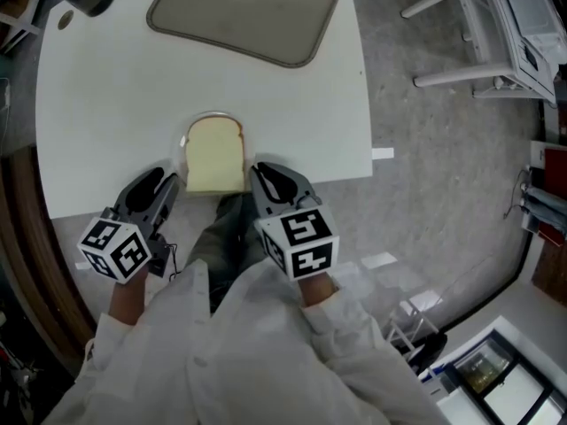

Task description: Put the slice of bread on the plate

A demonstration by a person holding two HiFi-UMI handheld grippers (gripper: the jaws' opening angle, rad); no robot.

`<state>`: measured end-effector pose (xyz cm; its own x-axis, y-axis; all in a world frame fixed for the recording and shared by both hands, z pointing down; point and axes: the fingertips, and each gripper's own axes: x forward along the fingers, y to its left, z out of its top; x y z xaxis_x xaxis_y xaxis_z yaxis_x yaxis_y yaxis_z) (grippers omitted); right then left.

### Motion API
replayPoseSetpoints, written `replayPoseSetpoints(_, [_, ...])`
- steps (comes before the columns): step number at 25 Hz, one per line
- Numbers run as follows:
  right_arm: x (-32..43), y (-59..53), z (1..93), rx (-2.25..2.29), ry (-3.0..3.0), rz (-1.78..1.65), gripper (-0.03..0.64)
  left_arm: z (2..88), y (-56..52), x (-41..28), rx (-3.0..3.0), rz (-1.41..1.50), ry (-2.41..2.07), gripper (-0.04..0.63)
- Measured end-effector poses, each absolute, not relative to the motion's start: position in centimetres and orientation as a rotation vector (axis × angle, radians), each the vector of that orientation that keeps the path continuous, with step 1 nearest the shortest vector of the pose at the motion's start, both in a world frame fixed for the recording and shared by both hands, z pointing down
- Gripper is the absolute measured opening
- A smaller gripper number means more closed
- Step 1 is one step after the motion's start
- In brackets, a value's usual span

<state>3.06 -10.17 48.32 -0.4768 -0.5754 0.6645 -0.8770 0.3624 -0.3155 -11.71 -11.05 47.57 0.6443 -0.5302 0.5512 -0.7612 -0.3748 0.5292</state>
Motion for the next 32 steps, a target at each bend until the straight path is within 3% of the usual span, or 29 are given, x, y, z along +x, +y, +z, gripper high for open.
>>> replayPoseSetpoints(2, [3.1,-10.3,48.7,1.268,-2.183,0.918,0.025,48.1,-10.9,-11.5,2.057,0.377,-0.984,0.141])
replayPoseSetpoints(4, [3.1,-10.2,49.2,1.268,-2.168,0.934,0.091,48.4,-10.6,-11.2,2.053,0.389,-0.966,0.144])
replayPoseSetpoints(32, [3.1,-11.1,51.7,1.212,-2.092,1.016,0.094,51.2,-11.4,-11.0,1.909,0.464,-0.923,0.146])
